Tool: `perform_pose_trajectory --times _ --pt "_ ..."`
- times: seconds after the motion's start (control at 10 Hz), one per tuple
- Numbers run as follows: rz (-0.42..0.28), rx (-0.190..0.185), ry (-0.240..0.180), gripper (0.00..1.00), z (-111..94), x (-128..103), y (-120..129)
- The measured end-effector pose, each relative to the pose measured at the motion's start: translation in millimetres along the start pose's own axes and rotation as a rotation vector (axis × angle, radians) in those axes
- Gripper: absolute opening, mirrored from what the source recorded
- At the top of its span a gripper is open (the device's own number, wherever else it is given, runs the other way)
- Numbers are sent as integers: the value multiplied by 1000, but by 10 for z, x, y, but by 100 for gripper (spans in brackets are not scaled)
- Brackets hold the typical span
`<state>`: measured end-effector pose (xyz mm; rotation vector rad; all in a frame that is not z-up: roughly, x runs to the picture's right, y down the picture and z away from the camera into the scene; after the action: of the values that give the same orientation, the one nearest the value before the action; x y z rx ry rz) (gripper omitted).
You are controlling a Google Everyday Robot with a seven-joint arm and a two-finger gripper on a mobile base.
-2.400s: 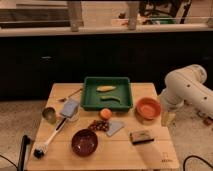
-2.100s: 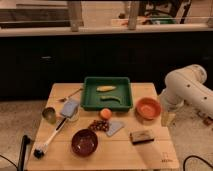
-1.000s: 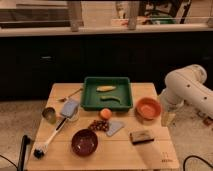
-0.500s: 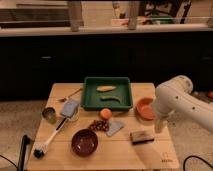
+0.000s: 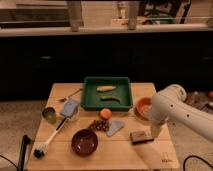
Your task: Wipe purple bowl with eraser
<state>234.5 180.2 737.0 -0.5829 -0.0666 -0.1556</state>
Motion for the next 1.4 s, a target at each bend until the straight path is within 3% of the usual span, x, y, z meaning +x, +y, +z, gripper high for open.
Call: perform_pose_trajectory --times 0.9,1.4 --pt "-103 -5 -63 80 512 -18 64" --pt "-155 -11 -88 80 686 -24 102"
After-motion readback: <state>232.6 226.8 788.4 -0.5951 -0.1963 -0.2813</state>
